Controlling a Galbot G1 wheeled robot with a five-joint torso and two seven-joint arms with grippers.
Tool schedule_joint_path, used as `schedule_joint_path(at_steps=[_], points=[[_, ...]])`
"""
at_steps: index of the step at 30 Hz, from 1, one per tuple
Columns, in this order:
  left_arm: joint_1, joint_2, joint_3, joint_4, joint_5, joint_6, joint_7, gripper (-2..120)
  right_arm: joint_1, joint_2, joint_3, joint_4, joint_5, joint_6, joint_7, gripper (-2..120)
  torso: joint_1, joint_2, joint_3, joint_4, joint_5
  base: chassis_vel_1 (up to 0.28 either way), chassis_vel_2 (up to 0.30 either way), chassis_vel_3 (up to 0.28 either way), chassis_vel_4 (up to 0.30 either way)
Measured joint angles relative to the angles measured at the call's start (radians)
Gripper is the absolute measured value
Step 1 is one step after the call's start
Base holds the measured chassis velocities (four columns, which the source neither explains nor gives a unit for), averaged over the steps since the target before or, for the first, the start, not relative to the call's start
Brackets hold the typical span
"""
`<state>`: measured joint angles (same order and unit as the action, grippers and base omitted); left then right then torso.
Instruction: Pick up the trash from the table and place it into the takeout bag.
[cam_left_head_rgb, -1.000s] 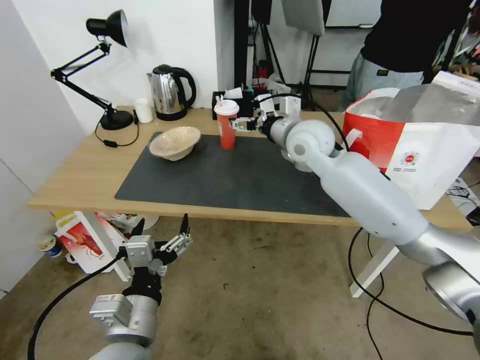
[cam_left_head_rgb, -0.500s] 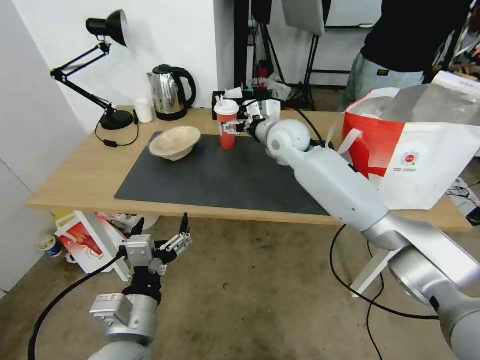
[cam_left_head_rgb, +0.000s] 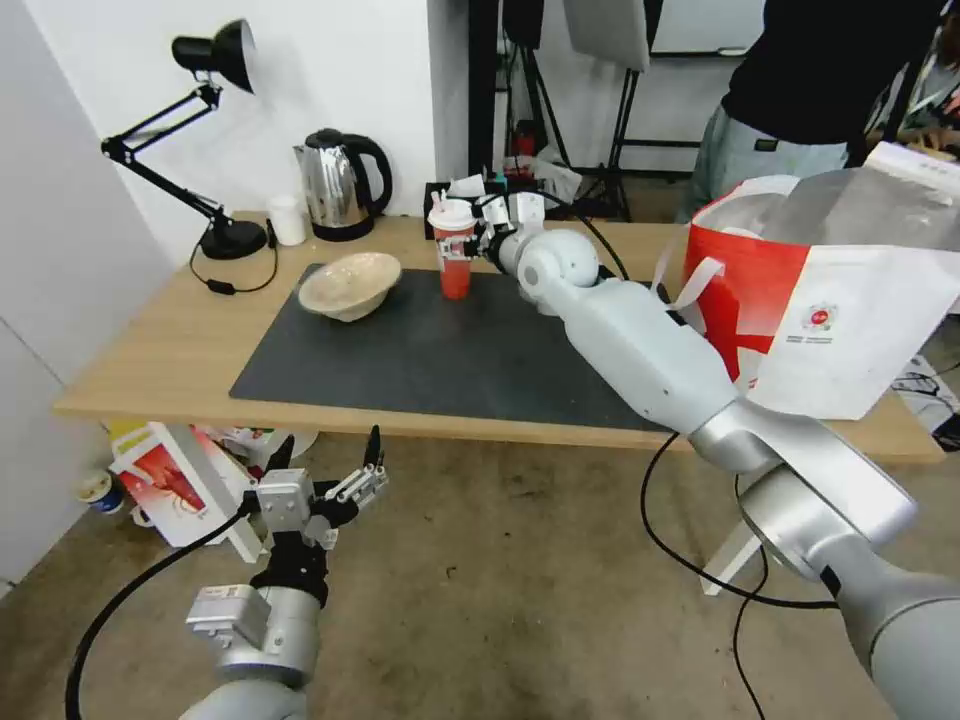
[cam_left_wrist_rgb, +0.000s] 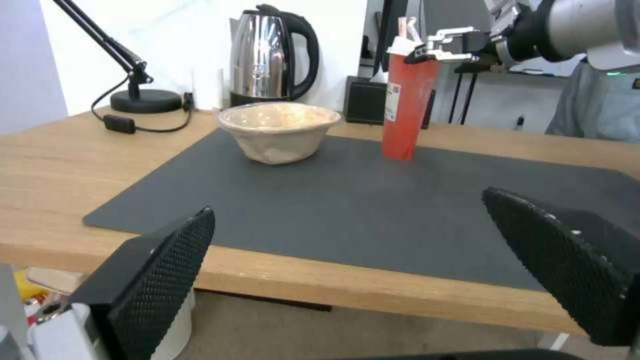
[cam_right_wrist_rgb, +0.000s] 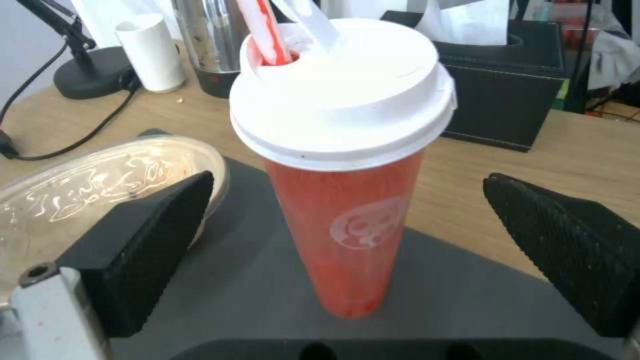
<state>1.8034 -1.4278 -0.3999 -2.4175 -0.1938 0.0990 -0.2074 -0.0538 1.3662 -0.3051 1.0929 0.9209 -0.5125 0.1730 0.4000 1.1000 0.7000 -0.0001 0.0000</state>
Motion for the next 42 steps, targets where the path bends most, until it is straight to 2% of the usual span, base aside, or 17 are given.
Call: schedule_joint_path(at_steps=[20,28,35,38,40,42], points=[[0.006,0.002,0.000,-0.008,0.002,-0.001,-0.001,100,0.011,0.087,0.046,-0.176,-0.112,0.056,-0.093,100,0.000,0.000,0.000,0.0001,0.0000,0.000,0.000,0.000,0.000],[0.002,0.005,0.010,-0.007,0.001,-0.001,-0.001,100,0.038,0.134,0.087,-0.315,-0.179,0.112,-0.227,100,0.000,0.000,0.000,0.0002,-0.0001,0.000,0.000,0.000,0.000],[0.001,0.010,0.011,-0.006,-0.001,-0.001,-0.001,100,0.038,0.152,0.098,-0.361,-0.198,0.140,-0.295,100,0.000,0.000,0.000,0.0000,0.0001,0.000,0.000,0.000,0.000],[0.001,0.010,0.012,-0.005,-0.001,-0.001,-0.001,100,0.038,0.155,0.100,-0.366,-0.199,0.147,-0.306,99,0.000,0.000,0.000,0.0001,0.0000,0.000,0.000,0.000,0.000],[0.000,0.005,0.021,-0.001,0.001,-0.001,-0.001,100,0.035,0.155,0.105,-0.362,-0.199,0.150,-0.316,89,0.000,0.000,0.000,0.0001,0.0000,0.000,0.000,0.000,0.000],[0.000,0.004,0.023,0.000,0.001,-0.001,-0.001,100,0.034,0.155,0.105,-0.361,-0.198,0.150,-0.317,88,0.000,0.000,0.000,0.0001,0.0000,0.000,0.000,0.000,0.000]])
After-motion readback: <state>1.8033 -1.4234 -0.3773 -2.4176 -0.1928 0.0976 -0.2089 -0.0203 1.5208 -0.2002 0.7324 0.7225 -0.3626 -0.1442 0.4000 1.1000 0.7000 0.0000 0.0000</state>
